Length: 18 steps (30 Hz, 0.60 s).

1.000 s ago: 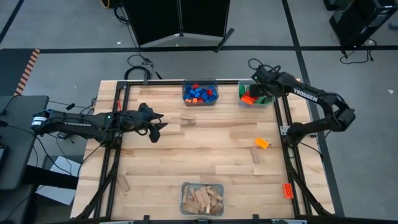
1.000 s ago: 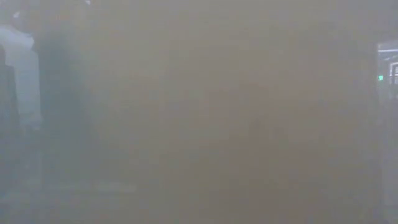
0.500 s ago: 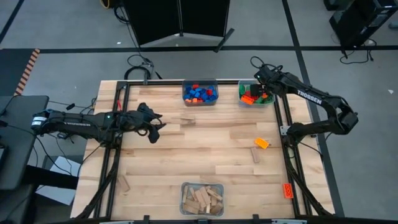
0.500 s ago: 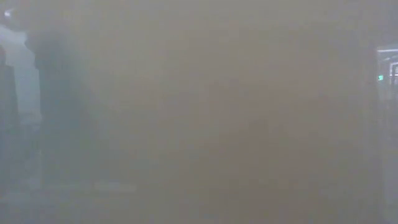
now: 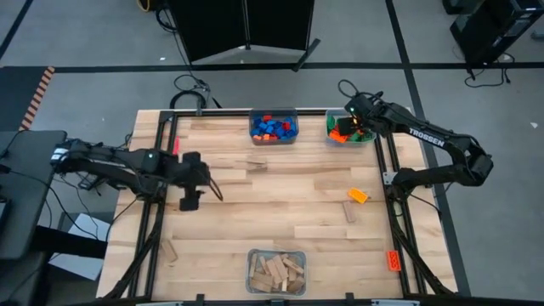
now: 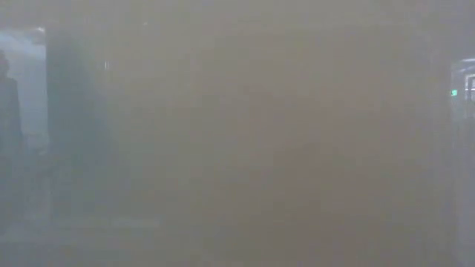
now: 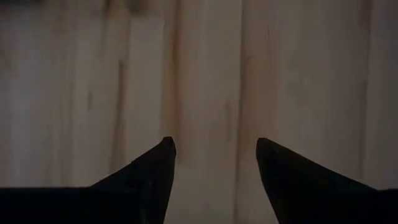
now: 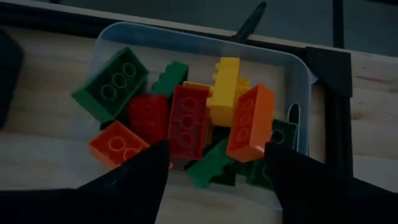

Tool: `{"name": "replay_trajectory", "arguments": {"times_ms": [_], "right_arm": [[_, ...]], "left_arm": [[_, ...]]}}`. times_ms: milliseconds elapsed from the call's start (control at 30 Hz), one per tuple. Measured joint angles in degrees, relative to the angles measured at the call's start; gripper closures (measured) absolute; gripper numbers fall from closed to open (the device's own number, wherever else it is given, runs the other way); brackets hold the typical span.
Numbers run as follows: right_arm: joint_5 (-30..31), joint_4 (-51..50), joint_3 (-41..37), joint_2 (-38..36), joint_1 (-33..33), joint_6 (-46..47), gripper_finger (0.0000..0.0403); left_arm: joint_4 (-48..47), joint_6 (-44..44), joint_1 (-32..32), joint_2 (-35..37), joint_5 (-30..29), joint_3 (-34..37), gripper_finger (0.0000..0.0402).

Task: Sort blocks by size
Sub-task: Put the brown block into the gray bin

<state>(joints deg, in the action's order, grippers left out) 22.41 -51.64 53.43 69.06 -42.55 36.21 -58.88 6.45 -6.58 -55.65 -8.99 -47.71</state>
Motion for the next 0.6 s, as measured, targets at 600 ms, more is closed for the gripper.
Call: {"name": "replay_trajectory", "arguments": {"times_ms": [600], "right_arm": [[-1.4, 5.0, 0.0, 0.1, 1.8, -10.6, 0.013]], "left_arm": [[-5.6, 33.9, -22.2, -19.5, 13.0, -4.8, 0.017]]}}
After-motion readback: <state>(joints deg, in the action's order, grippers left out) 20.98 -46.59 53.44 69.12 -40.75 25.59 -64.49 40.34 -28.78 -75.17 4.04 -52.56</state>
